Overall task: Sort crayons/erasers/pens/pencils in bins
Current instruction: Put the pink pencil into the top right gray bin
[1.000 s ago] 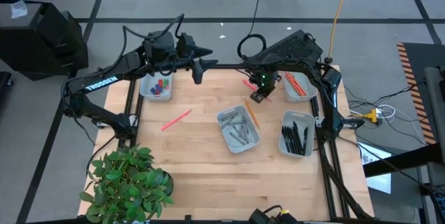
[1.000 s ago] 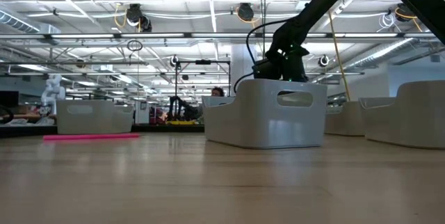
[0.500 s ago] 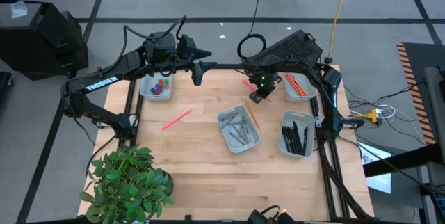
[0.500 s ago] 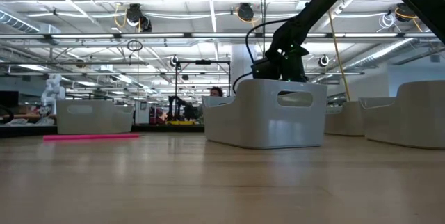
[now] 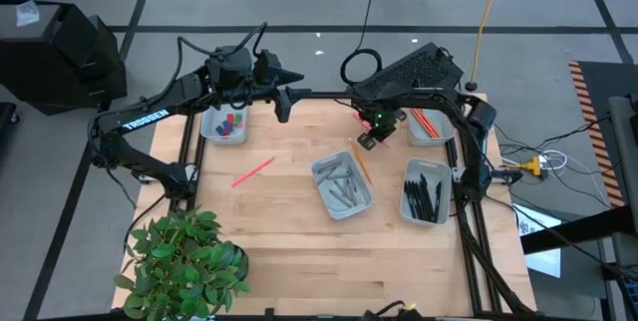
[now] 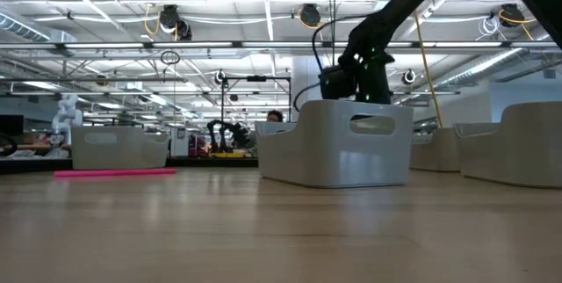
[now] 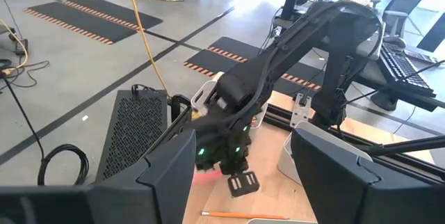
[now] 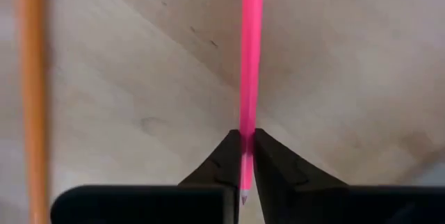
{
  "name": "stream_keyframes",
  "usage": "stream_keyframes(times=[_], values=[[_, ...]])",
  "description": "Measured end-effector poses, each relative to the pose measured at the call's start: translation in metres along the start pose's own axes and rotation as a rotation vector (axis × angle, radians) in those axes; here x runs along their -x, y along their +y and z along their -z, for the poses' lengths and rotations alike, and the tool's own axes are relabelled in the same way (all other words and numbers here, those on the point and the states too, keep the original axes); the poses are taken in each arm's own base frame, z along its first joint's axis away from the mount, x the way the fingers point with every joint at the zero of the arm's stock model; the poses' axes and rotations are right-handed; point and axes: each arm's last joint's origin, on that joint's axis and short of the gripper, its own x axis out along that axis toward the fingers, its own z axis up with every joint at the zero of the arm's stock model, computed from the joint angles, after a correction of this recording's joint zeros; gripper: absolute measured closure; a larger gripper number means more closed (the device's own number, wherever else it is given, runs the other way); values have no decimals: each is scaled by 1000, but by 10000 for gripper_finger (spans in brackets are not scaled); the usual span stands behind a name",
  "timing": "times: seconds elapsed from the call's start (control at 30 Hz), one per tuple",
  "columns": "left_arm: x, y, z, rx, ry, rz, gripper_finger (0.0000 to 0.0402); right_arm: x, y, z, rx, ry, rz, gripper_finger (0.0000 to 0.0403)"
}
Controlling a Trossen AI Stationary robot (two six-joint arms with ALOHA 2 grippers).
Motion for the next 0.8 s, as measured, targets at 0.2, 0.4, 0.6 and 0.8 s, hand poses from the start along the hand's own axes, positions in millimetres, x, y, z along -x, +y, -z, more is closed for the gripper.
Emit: stream_keyframes(times=[0.2, 0.4, 0.6, 0.8], values=[[0, 0, 0, -11, -1, 0, 163, 65, -8, 29, -42, -150, -18, 387], [0, 0, 0, -28, -2, 0, 163, 121, -33, 74, -181, -278, 34, 387], [0, 0, -2, -43, -21, 3, 163, 136, -80, 105, -380, -234, 175, 387], [0, 0, -3, -45, -28, 4, 163, 105, -115, 108, -466, -148, 174, 387]])
